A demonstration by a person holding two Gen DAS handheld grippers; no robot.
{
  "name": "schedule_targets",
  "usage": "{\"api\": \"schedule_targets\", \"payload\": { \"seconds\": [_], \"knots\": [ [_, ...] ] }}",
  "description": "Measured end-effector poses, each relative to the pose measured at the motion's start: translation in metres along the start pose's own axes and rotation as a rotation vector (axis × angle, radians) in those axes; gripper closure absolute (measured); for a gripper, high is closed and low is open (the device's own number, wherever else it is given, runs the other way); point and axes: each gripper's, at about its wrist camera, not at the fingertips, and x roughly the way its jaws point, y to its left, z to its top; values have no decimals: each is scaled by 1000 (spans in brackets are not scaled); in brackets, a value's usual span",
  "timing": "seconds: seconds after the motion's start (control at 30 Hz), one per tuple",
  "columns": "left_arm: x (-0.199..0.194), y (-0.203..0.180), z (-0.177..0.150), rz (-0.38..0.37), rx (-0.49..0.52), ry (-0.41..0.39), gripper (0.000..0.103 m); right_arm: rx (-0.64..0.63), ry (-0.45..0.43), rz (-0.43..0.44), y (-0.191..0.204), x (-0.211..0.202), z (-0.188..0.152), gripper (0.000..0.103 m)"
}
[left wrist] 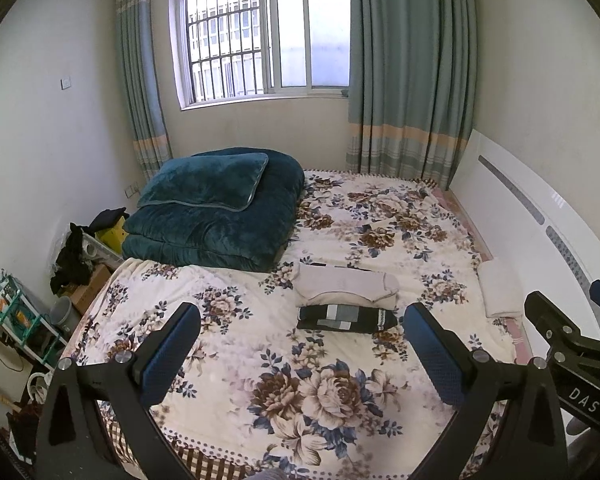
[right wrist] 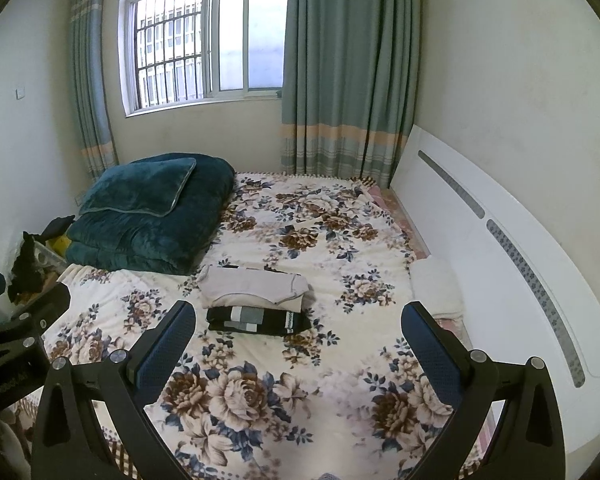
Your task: Fold small clothes
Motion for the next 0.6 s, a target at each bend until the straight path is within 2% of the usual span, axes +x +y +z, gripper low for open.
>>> {"api": "schedule_targets", "payload": {
  "seconds": [0.6],
  "knots": [
    [-6,-8,0,-2,-14,5,0,0,-1,3,7,-4,-5,0]
  ]
}}
